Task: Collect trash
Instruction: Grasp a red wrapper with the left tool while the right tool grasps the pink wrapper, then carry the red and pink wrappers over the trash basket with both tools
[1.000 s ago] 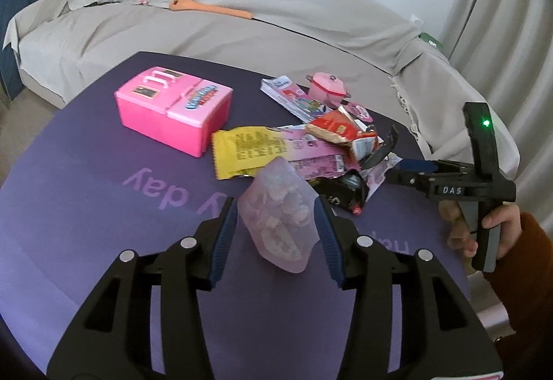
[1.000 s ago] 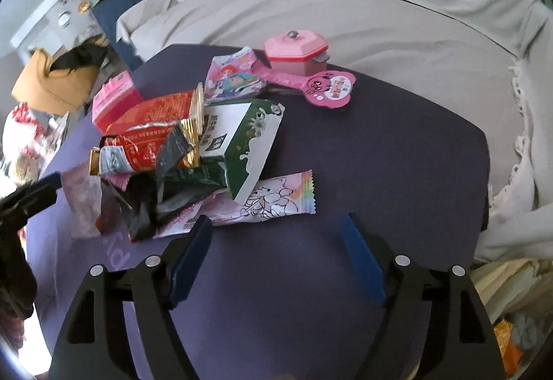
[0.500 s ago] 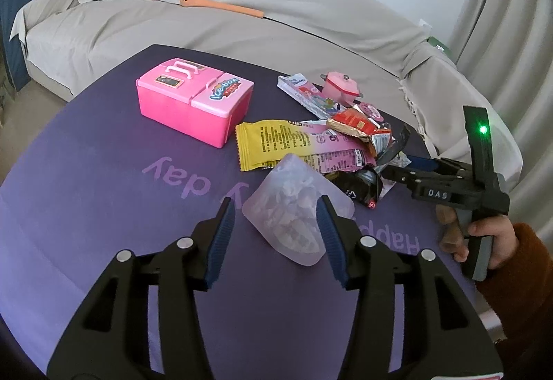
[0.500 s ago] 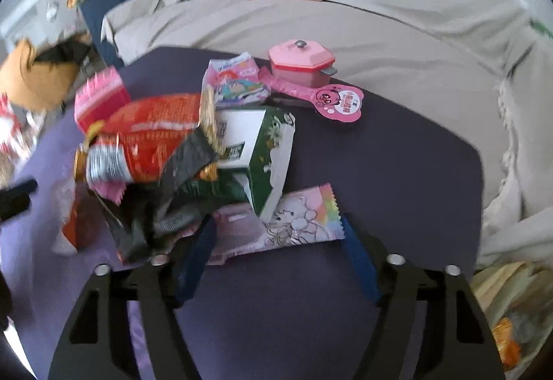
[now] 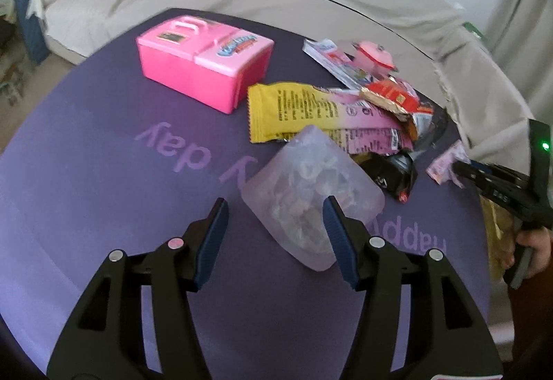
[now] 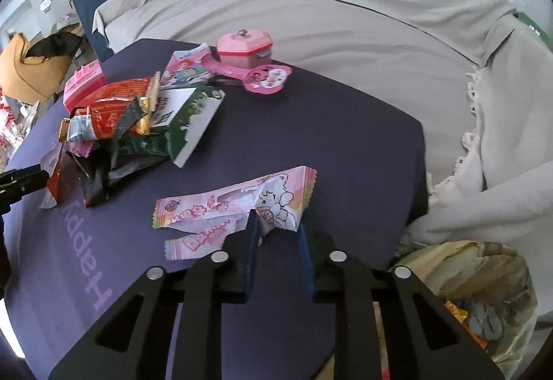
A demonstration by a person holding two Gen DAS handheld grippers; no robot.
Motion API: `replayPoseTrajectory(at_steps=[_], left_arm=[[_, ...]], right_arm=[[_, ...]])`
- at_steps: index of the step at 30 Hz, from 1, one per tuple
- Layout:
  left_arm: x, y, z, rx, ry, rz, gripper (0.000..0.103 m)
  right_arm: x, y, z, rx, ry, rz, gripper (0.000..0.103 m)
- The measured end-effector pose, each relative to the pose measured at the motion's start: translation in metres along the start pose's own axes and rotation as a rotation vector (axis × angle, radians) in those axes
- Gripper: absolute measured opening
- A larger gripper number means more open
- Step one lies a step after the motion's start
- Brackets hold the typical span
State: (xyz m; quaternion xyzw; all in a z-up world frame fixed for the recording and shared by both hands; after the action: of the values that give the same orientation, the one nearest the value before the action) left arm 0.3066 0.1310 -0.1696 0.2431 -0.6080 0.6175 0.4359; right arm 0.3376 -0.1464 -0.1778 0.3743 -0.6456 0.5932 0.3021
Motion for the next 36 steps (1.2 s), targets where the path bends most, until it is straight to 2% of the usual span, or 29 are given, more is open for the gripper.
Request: replayPoseTrajectory(at_steps=[4,7,8,9,11,12,15,26,33,36], left_arm=[[-0.004,-0.005,0.000,0.090,-0.003,0.020,0.054],[-0.009,-0.013,0.003,0.114,-0.021,0.042,0.054],[-0.011,-0.015,0.007,0.113,-0.022,0.044,0.051],[-0.014,-0.016,0.013,0.105,-0.004,0.046,0.035],[-0.018,-0.017,0.026,0.074,0.024,0.038,0.018],[-0.018,-0.018,0.032,0.051,0.031,0.042,0.012],[-0.009,-0.024,0.044,0.002,0.051,0.073,0.005],[0.044,-0.056,0.050,-0.020,0.085,0.199,0.004],[0.079,-0.072,0.066,-0.040,0.129,0.281,0.004],[0.086,-0.076,0.077,-0.054,0.134,0.293,0.004]], right_arm=[[0.001,-0.004,0.005,-0.018,0.010,0.012,0.021],[0.010,-0.008,0.003,-0.004,0.018,0.040,0.021],[0.014,-0.009,0.002,0.005,0.023,0.052,0.021],[0.015,-0.010,0.001,0.010,0.026,0.057,0.021],[0.020,-0.011,-0.001,0.023,0.030,0.067,0.021],[0.022,-0.012,-0.001,0.027,0.032,0.069,0.021],[0.028,-0.014,-0.001,0.044,0.041,0.082,0.020],[0.061,-0.028,-0.003,0.041,0.011,0.152,0.016],[0.109,-0.037,0.008,0.002,-0.005,0.241,0.015],[0.130,-0.038,0.011,-0.006,-0.016,0.281,0.015]])
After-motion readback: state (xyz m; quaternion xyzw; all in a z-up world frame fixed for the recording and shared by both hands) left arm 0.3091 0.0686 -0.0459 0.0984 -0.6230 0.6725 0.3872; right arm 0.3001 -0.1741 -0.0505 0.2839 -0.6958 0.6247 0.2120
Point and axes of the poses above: each gripper's, at about its wrist camera, not at the fingertips, and x roughly against the way its jaws point, z to its right, y to its underside, the point moved 10 cm from there along -x, roughly the way its jaws point, and after that the axes turned 6 degrees about -x, right-handed, at the moved point
